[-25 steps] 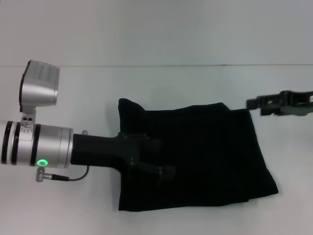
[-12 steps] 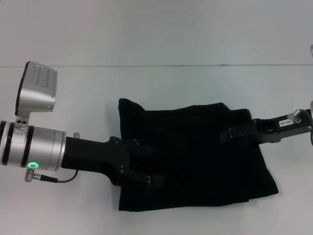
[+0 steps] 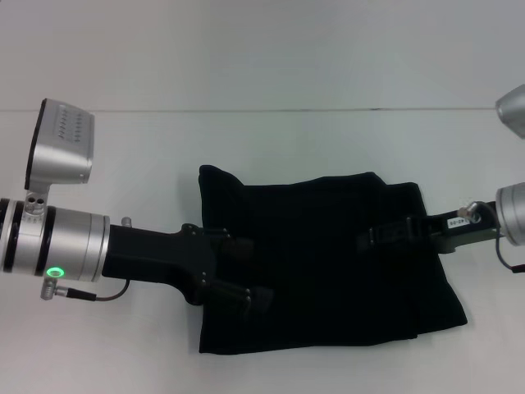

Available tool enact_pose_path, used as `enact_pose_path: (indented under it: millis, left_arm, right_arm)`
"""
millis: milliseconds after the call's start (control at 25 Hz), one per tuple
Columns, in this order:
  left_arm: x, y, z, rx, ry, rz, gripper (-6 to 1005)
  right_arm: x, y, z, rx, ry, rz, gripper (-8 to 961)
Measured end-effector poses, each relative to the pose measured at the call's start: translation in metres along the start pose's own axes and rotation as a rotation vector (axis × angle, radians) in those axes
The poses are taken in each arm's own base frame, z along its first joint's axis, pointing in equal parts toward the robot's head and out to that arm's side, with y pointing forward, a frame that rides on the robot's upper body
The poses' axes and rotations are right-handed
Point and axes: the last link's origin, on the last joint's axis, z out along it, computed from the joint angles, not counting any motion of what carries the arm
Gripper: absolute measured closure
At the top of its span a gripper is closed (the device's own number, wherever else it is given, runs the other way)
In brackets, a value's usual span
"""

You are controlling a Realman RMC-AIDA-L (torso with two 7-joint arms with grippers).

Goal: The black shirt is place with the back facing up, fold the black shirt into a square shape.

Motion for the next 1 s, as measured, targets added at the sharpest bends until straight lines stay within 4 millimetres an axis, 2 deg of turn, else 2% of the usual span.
enact_pose_path:
  millis: [400, 1000]
  left_arm:
    - [0.002, -0.003, 0.000, 0.015, 0.008, 0.001, 49]
    - [0.003, -0.003, 0.000, 0.018, 0.014, 0.001, 50]
  right_arm:
    - [-0.001, 0.007, 0.015, 0.003, -0.017, -0.007, 179]
    - [0.002, 0.007, 0.028, 0.028, -0.036, -0.015, 179]
